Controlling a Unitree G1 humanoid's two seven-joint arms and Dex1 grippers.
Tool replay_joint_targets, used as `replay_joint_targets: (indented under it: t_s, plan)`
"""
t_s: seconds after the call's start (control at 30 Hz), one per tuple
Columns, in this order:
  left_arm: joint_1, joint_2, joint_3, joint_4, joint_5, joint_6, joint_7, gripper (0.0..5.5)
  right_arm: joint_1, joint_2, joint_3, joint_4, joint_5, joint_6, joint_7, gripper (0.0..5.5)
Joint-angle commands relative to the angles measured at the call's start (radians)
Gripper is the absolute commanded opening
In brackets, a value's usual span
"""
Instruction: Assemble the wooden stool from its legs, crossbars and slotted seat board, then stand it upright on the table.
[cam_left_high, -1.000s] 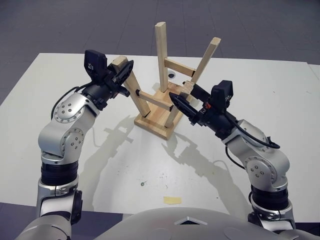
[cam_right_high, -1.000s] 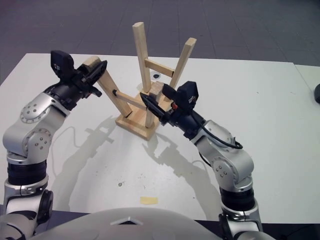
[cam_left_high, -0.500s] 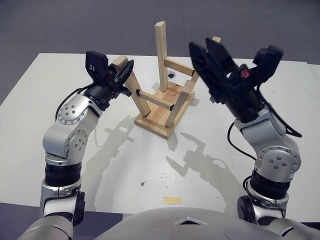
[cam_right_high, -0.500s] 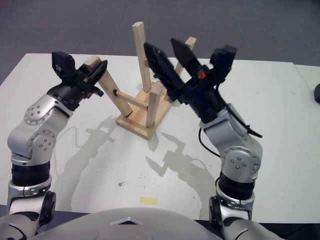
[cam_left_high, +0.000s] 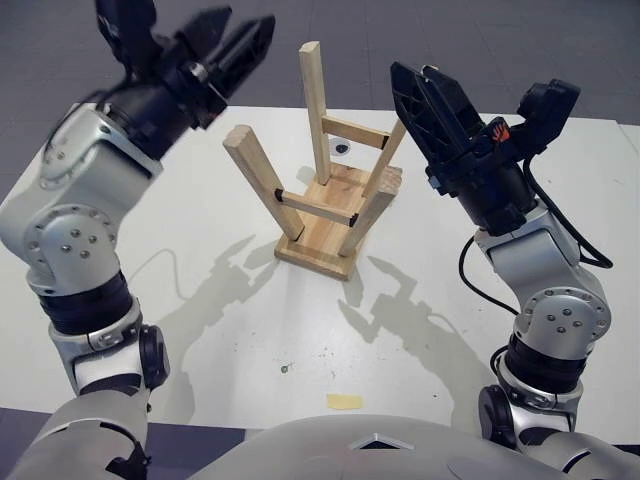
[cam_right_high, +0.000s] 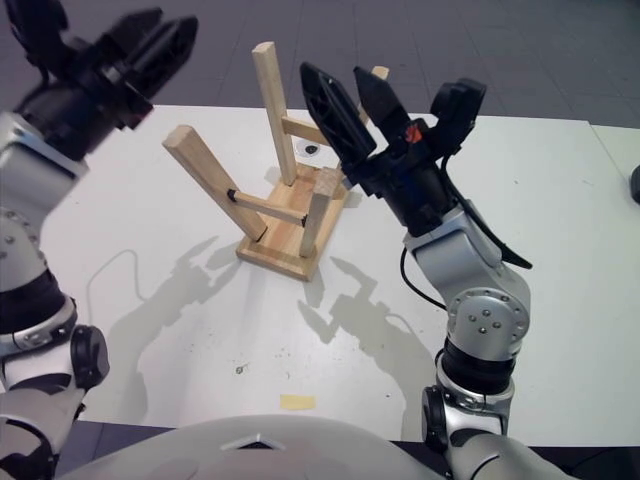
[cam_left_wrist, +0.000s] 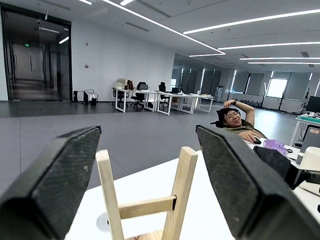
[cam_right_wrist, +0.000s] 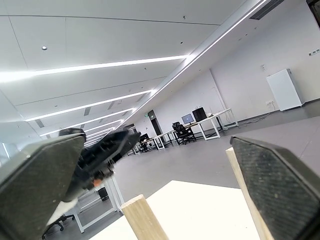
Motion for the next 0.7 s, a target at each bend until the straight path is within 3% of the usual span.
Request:
replay_joint_targets:
  t_s: [0.03, 0.13, 0.23, 0.37, 0.7]
  plan:
    - [-0.225, 0.014, -0.022, 0.112, 0.054, -0.064, -0.030, 4.37, -0.030, -0.010, 0.002, -0.017, -0.002, -0.011, -0.031, 5.40]
    - [-0.246, 0.005, -0.069, 0.173, 0.107, -0.093, -0.077, 4.85, -0.079, 0.001, 0.011, -0.021, 0.003, -0.021, -0.055, 5.40]
    - [-0.065, -0.011, -0.179, 0.201, 0.141, -0.042, -0.149, 5.37, -0.053, 0.010, 0.029, -0.026, 0.006, -0.020, -0.071, 5.40]
    - [0.146, -0.056, -0.302, 0.202, 0.213, -0.027, -0.155, 5.39, 0.097, -0.024, 0.109, -0.016, -0.110, 0.011, -0.063, 5.40]
    - [-0.027, -0.173, -0.181, 0.116, 0.094, 0.015, -0.019, 5.39, 0.108, 0.032, 0.117, -0.002, -0.146, -0.032, -0.049, 5.40]
